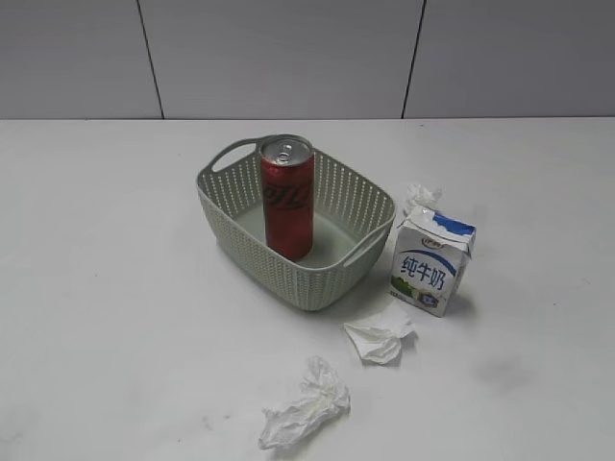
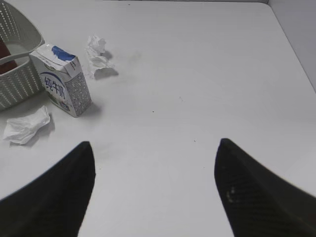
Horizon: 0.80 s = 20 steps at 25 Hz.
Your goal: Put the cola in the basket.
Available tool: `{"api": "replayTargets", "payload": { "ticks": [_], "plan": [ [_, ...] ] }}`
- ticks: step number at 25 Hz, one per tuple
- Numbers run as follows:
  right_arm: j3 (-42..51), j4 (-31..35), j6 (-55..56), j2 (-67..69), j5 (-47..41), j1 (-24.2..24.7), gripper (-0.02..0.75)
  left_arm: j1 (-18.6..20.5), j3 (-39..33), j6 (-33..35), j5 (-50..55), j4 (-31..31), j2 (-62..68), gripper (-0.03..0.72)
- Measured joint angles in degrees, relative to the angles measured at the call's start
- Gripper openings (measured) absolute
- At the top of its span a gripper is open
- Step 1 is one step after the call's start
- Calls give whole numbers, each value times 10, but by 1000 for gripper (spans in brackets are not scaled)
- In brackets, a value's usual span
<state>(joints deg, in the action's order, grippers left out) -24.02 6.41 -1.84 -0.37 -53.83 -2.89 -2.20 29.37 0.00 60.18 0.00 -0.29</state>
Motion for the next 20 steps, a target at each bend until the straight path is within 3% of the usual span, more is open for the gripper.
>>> {"api": "replayTargets", "payload": {
  "ticks": [20],
  "plan": [
    [0, 0, 0, 0, 0, 0, 572, 0, -1, 0, 0, 0, 0, 554]
  ]
}}
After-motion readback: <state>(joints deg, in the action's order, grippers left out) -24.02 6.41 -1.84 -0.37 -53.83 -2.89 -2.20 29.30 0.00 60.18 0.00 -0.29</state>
